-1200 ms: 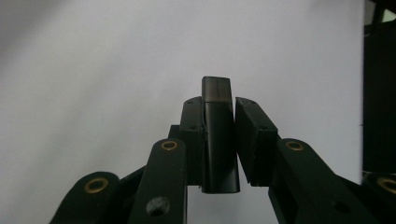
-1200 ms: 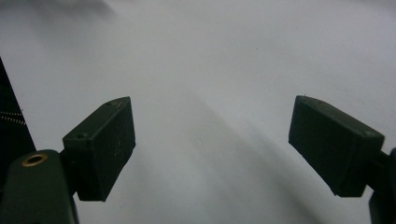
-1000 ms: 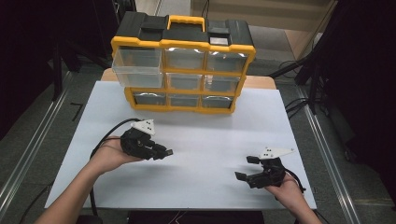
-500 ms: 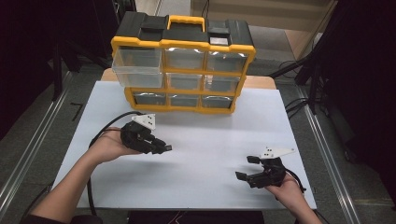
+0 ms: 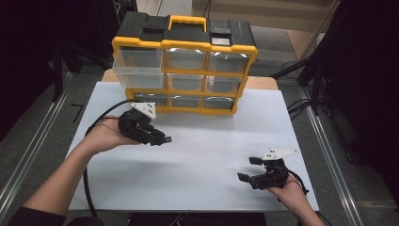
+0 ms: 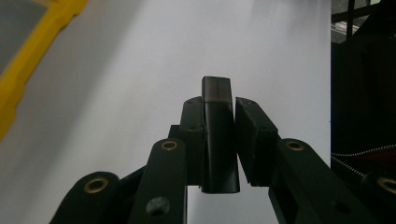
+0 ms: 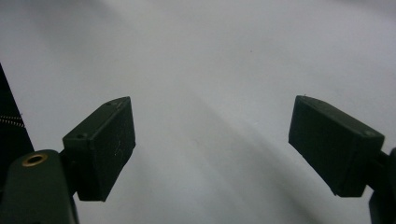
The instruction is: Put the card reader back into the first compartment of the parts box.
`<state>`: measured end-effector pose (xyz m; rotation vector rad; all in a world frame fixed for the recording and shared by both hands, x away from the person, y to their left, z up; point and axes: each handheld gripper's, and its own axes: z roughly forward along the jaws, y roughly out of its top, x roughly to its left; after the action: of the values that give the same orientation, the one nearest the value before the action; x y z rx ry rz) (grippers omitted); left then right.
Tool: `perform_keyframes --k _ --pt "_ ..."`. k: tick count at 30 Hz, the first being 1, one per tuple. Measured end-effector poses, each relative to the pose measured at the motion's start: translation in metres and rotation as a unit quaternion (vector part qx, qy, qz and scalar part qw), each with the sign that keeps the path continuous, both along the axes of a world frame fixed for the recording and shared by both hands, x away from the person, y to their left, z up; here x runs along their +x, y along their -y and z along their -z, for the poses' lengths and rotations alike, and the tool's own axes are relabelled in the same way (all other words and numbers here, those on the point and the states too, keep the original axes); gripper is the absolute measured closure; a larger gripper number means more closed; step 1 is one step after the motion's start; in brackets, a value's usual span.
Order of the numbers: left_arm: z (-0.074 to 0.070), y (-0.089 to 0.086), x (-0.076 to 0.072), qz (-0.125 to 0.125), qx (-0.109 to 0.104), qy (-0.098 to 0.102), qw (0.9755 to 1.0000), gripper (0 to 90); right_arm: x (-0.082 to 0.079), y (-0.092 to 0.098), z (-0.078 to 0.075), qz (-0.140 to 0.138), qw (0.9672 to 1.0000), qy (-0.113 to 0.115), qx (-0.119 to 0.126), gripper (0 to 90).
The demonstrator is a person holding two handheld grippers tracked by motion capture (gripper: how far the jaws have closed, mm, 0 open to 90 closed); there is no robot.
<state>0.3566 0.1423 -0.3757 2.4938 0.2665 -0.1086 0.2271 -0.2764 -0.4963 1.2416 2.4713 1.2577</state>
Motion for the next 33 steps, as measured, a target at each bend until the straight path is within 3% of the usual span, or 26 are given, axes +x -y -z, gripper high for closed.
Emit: perform_keyframes --k 13,33 --pt "-0.028 0.001 0.006 0.02 0.003 0.016 0.9997 75.1 0.0 0.001 -0.001 0.001 1.0 0.0 0.002 13.0" --pt "-0.074 0.003 0.013 0.018 0.008 0.03 0.9993 75.1 0.0 0.001 -0.002 0.002 1.0 0.003 0.002 13.0"
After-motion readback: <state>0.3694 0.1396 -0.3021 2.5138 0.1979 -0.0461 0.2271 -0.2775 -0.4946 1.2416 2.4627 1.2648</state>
